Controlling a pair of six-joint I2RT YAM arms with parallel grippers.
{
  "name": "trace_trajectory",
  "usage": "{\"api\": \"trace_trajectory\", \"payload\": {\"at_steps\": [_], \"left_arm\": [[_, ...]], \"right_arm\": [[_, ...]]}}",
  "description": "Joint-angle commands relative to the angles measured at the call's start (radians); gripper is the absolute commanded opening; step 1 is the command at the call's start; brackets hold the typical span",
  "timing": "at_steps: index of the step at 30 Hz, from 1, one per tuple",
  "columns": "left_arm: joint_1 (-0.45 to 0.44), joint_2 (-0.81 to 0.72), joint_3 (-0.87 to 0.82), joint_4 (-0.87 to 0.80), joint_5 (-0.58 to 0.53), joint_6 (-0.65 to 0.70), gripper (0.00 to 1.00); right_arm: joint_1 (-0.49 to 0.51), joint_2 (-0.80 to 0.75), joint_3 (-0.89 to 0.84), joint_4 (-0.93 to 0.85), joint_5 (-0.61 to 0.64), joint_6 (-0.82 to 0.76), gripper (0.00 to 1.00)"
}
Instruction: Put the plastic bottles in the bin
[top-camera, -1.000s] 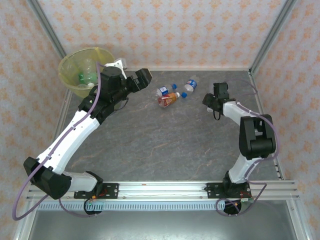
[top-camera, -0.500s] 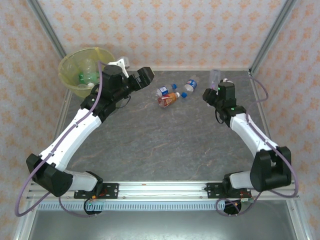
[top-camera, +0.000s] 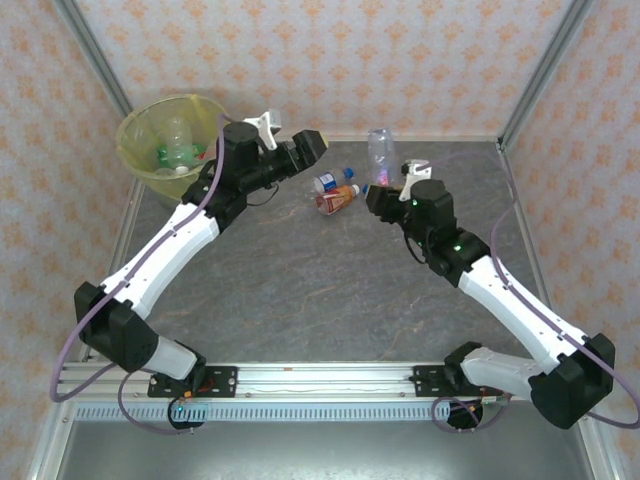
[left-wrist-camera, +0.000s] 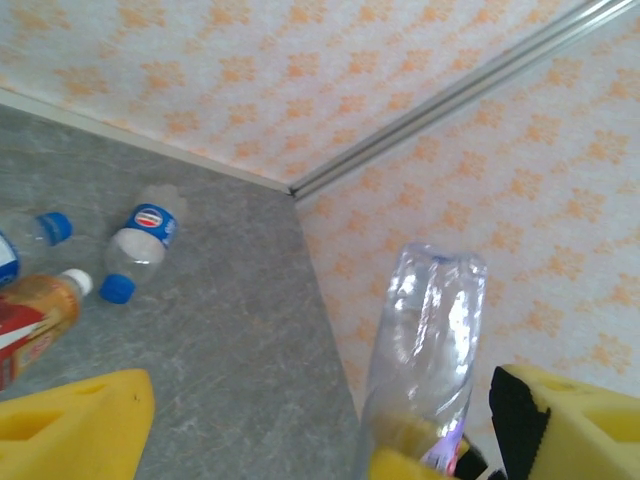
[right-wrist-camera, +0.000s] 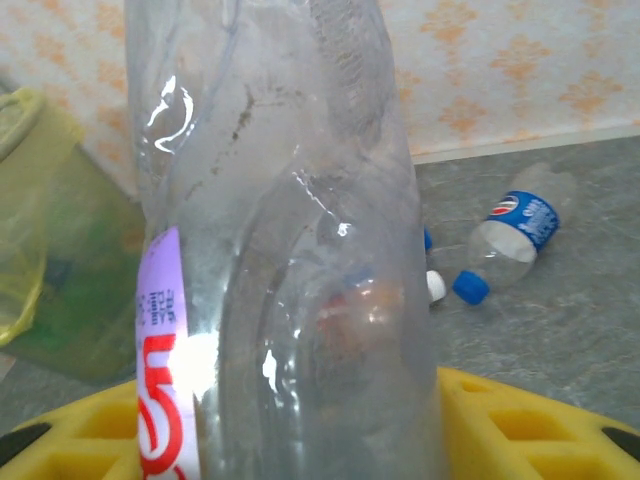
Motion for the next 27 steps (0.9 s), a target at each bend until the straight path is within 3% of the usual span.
{"api": "trace_trajectory", "payload": {"at_steps": [1,11,27], "left_arm": [[-0.034,0.032,0.072,0.055,0.089,0.012,0.87],[-0.094,0.121,0.145,0.058,0.169,0.034,0.87],[-0.111,0.148,0.158,0.065,0.239,0.040,0.72]], "right_arm": [[0.074,-0.001,0.058,-0.012,0.103,-0.061,0.48],[0.216,0.019,0.091,-0.014,0.178,-0.113,0.48],[0.229,0.036,0.086,0.012,0.202,-0.124,0.48]]}}
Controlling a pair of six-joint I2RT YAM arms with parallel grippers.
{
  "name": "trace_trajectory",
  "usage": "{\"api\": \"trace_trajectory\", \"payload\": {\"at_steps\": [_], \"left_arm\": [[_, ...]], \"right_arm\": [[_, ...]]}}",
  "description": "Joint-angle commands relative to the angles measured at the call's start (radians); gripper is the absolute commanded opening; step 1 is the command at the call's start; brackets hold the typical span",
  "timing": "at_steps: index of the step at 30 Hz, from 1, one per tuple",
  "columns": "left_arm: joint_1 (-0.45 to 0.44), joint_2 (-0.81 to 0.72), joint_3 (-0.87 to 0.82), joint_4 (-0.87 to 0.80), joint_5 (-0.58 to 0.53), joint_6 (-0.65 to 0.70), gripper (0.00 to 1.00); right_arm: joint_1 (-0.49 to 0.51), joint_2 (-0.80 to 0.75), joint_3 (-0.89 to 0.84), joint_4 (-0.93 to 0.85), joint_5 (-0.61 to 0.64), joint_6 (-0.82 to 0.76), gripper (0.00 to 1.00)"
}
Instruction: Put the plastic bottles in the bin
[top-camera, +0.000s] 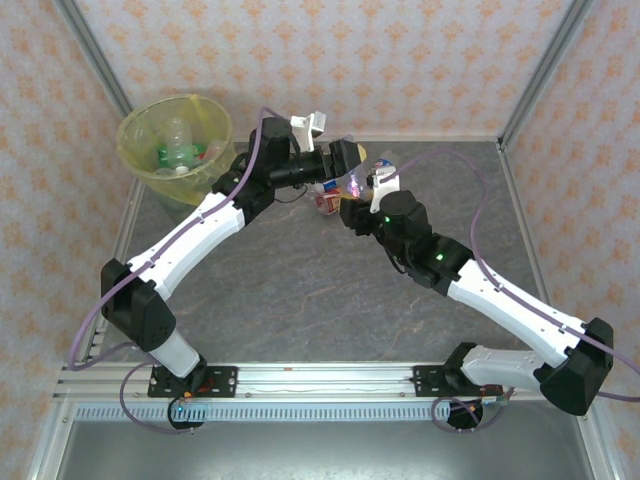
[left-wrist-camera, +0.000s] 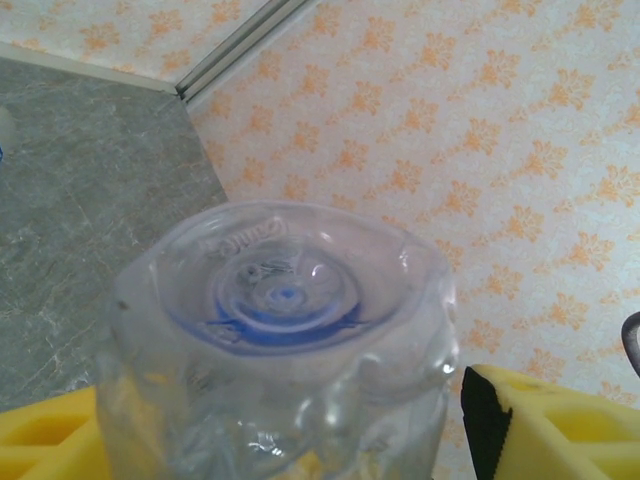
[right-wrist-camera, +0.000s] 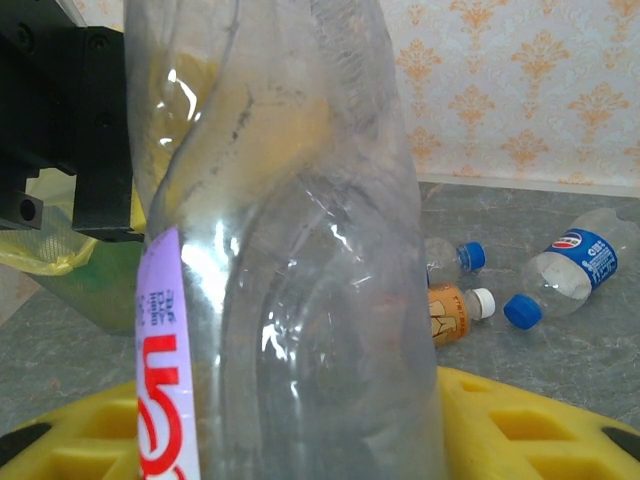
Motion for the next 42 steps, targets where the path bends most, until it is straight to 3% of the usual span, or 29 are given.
{"api": "trace_trajectory", "payload": {"at_steps": [1,12,16,18,35,42], "left_arm": [[-0.011,0.013,0.042,0.033,0.044,0.022,0.72],[-0.011,0.027,0.070,0.009,0.031,0.046,0.51],[-0.011,0.015,0.077,-0.007,0.000,0.064,0.49],[-0.008,0.004,0.079,-0.015,-0.024,0.074,0.50],[0.172,-0.116,0.037,-0.067,-0.188,0.083,0.49],[0.243,-0.166,0.056,-0.143,-0.274,0.122,0.49]], "right_arm": [[0.004,0.010,0.032,0.021,0.031,-0.019,0.48],[0.003,0.004,0.030,0.018,0.026,-0.020,0.49],[0.004,-0.008,0.026,0.022,0.049,-0.001,0.77],[0.004,-0.017,0.020,0.025,0.049,0.007,0.98],[0.004,-0.048,-0.005,0.015,0.030,0.052,1.00],[0.004,-0.093,-0.068,0.138,-0.001,0.040,1.00]]}}
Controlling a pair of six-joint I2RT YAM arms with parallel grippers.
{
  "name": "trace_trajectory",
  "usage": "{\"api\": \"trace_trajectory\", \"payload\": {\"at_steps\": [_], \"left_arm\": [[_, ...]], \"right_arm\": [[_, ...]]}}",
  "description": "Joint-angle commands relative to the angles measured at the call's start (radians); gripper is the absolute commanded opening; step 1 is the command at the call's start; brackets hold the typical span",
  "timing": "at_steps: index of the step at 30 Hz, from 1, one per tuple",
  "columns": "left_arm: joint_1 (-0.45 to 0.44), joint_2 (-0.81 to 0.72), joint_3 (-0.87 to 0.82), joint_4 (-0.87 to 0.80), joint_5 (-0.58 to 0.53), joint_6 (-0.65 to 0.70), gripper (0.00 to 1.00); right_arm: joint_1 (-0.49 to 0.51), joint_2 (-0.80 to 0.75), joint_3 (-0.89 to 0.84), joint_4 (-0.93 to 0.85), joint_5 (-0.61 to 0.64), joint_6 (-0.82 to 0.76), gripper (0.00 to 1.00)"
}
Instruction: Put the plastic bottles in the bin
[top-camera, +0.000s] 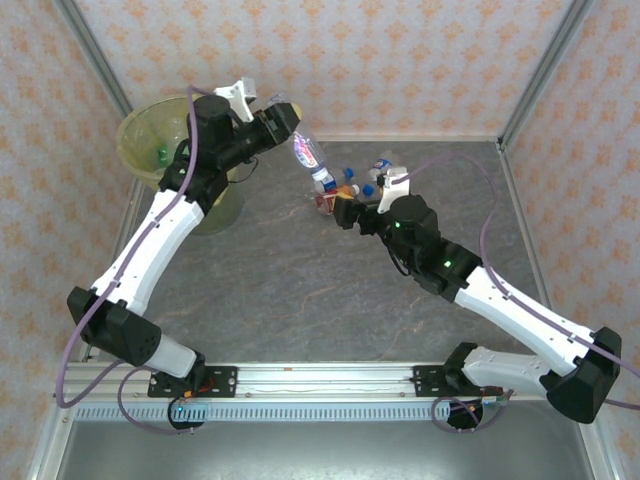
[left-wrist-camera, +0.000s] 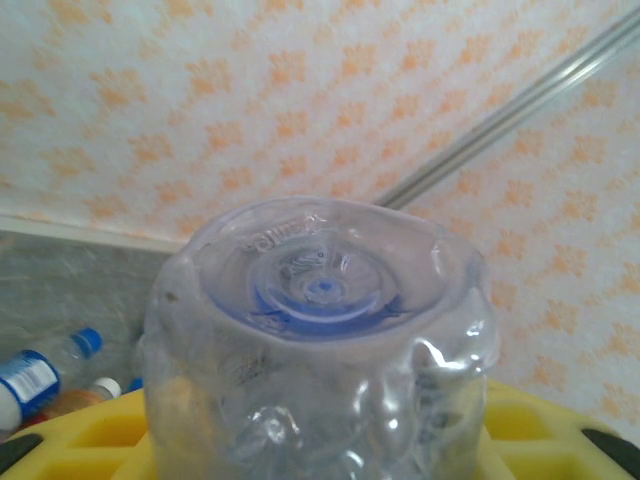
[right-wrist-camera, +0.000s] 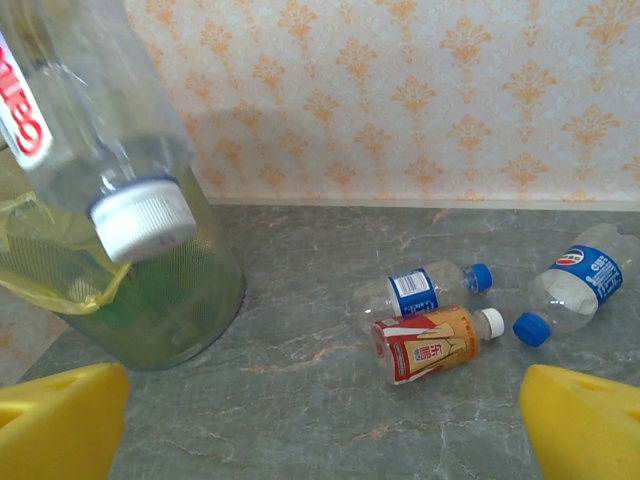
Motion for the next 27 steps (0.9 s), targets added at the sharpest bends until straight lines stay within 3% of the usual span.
{"api": "trace_trajectory", "payload": {"at_steps": [1,8,17,27], "left_arm": [[0.029,-0.040,0.014,-0.052,-0.076,0.043,0.49],[0.131,-0.082,0.020,-0.096,-0.149,0.046,0.49],[0.356,-0.146,-0.016,-0.111,-0.233,0.002,0.49],[0.549,-0.138,-0.063,-0.076,-0.254,-0.063,0.49]], "right_arm": [[0.002,-0.026,-0.011,0.069,-0.013,0.001,1.00],[0.002,-0.034,0.009,0.070,-0.026,0.006,1.00],[0.002,-0.017,0.070,0.072,-0.069,0.022,1.00],[0.002,0.025,0.126,0.078,-0.102,0.017,1.00]]}}
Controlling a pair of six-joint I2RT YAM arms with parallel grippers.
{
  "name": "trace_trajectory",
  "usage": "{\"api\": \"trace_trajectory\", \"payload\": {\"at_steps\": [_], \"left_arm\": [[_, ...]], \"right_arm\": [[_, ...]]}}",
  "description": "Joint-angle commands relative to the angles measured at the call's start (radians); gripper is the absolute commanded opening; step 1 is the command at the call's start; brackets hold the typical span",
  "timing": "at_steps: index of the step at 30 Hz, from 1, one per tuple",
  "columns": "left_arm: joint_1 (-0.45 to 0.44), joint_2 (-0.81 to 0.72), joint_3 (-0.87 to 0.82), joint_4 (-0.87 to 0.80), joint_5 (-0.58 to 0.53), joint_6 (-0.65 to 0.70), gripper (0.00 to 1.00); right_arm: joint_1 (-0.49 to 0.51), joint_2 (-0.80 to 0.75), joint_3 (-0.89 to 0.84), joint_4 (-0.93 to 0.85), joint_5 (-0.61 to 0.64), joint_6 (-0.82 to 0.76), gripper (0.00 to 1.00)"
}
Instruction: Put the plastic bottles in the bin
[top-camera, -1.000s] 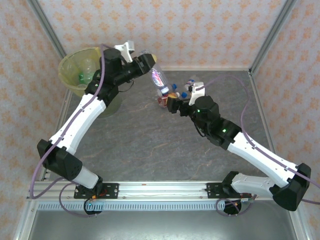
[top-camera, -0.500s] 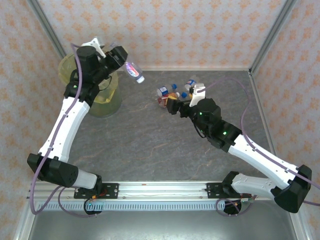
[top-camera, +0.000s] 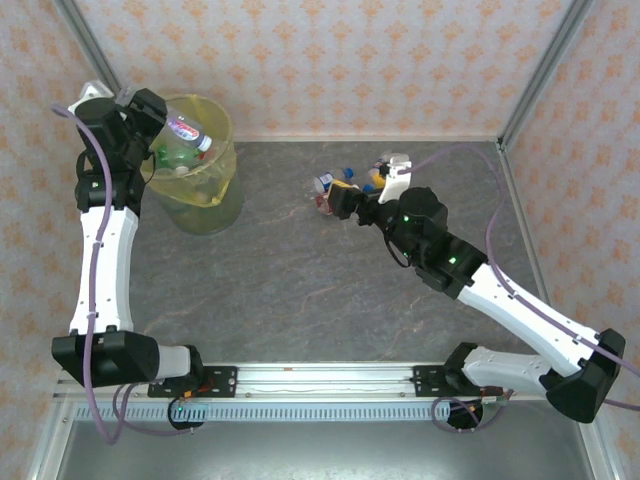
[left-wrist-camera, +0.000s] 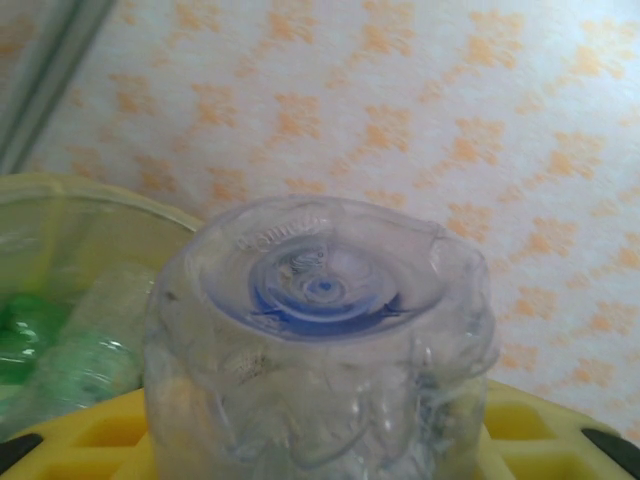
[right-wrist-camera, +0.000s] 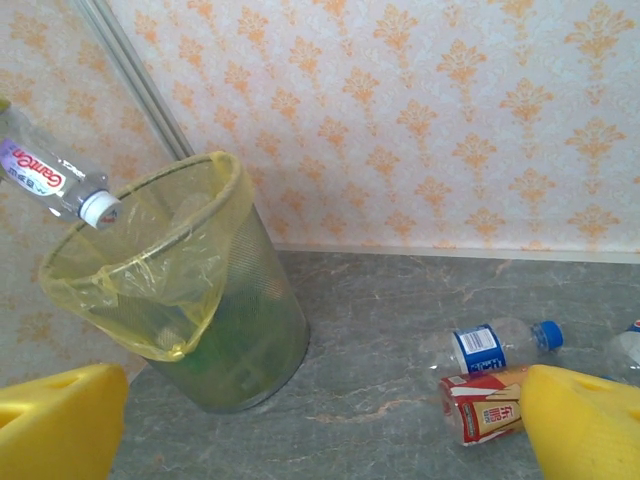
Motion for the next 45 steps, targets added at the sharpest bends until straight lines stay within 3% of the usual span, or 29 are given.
{"api": "trace_trajectory", "payload": {"at_steps": [1,13,28,31,39,42,45], "left_arm": [[0.030,0.016,0.008,0.025,-0.024,-0.020,0.49],[0.034,0.203,0.117,0.006,-0.046,0.050,0.49],[-0.052,0.407,0.276,-0.118,-0.023,0.145,0.53],[-0.064,0.436,0.308,-0.153,-0.026,0.180,0.59],[-0.071,0.440,0.359,-0.208,-0.066,0.199,0.93],[-0.072,0.426,0.366,-0.220,-0.080,0.204,0.99],[-0.077,0.406,0.374,-0.235,-0.099,0.205,0.99]], "right_arm": [[0.002,0.014,0.044,0.022,-0.023,0.003,1.00],[0.002,0.077,0.111,0.012,-0.015,-0.039,1.00],[0.002,0.087,0.119,0.006,0.018,-0.048,1.00],[0.002,0.106,0.125,-0.005,0.023,-0.044,1.00],[0.002,0.105,0.114,-0.006,0.057,-0.036,1.00],[0.002,0.108,0.112,-0.006,0.079,-0.023,1.00],[0.002,0.108,0.103,0.001,0.089,-0.018,1.00]]}}
